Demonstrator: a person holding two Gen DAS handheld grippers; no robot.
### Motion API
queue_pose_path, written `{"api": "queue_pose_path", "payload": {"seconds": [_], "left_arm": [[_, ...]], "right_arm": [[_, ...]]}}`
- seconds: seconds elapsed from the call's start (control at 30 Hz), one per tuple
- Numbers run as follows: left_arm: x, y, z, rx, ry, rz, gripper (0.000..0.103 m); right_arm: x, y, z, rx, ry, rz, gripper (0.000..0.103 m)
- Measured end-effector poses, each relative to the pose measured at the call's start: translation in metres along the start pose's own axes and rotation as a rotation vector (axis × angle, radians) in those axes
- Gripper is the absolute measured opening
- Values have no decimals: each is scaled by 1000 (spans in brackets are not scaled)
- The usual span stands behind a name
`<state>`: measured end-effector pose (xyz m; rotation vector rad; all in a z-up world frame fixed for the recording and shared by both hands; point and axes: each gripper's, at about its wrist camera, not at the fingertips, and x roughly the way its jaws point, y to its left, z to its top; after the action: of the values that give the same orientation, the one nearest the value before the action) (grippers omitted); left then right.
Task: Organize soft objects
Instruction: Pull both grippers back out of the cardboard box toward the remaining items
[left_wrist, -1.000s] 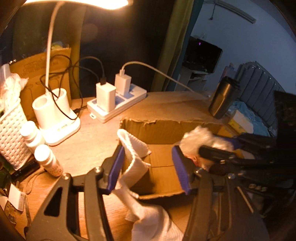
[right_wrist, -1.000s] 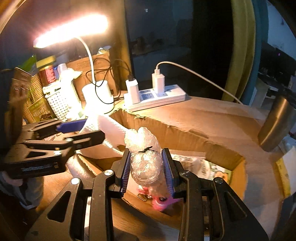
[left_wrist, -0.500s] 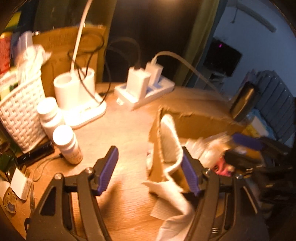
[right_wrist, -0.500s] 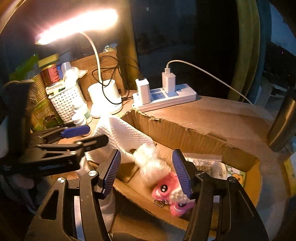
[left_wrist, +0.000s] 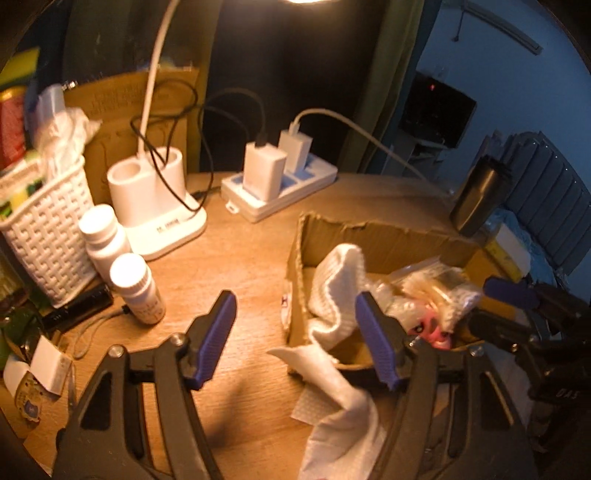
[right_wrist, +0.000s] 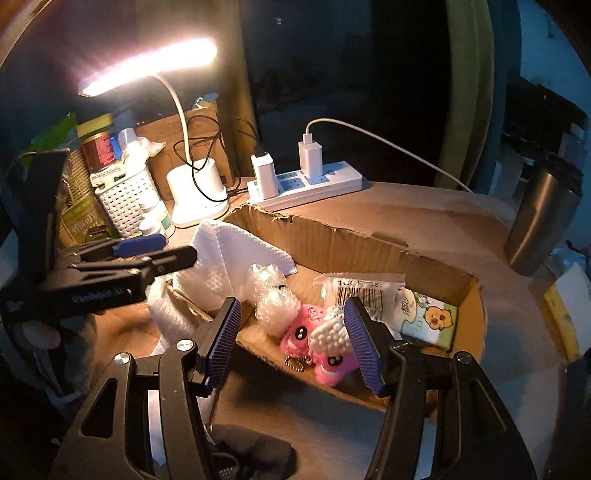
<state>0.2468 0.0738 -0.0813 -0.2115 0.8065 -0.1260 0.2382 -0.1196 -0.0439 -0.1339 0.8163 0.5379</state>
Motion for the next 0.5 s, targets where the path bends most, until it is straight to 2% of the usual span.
{"api": "queue_pose_path", "payload": {"seconds": [0.5], "left_arm": [[-44,-22,-28,34,-39,-36,68]], "right_arm": [[-37,19,-30,-17,-27,-8,61]]}}
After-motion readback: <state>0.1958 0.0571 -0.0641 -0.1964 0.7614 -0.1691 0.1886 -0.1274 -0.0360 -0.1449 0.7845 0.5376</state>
